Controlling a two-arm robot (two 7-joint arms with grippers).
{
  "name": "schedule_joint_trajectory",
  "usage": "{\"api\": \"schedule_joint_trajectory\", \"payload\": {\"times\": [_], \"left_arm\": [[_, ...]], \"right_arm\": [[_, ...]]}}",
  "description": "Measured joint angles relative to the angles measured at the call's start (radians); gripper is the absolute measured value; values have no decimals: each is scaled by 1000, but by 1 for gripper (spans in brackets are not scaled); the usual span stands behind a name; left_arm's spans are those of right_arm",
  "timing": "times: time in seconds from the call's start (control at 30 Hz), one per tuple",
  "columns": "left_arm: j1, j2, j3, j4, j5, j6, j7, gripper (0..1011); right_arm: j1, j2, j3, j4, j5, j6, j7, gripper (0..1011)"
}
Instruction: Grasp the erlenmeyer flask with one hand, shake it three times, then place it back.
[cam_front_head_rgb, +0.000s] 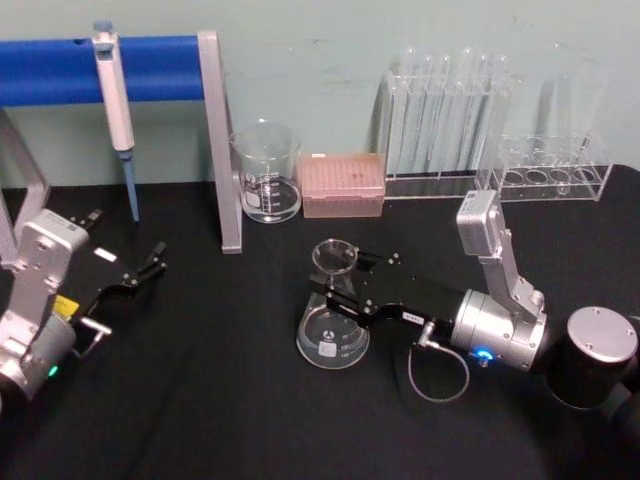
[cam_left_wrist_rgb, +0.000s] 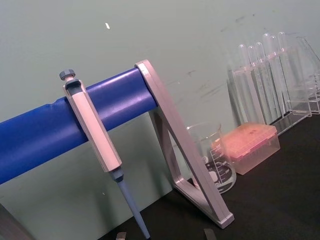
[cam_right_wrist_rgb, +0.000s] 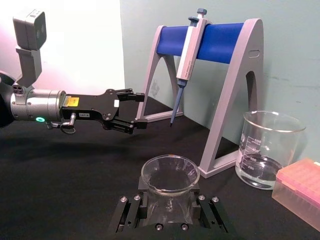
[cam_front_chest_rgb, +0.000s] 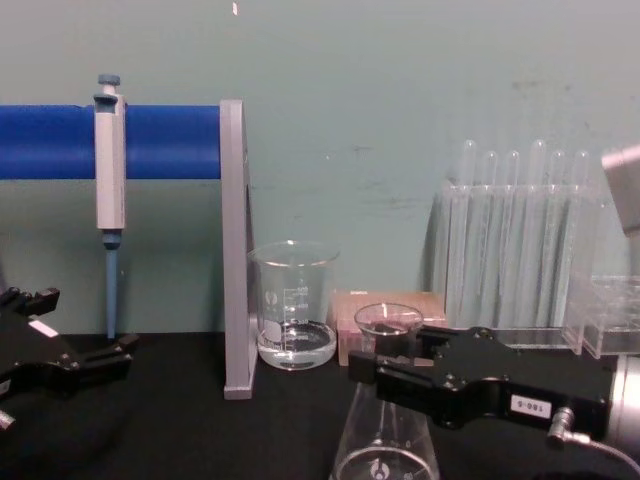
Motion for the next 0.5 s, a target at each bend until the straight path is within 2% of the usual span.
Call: {"api": "schedule_joint_trajectory", "payload": {"times": [0.5], "left_arm": [[0, 0, 0, 0, 0, 0, 0, 1001]], "right_arm": [[0, 0, 0, 0, 0, 0, 0, 456]]}}
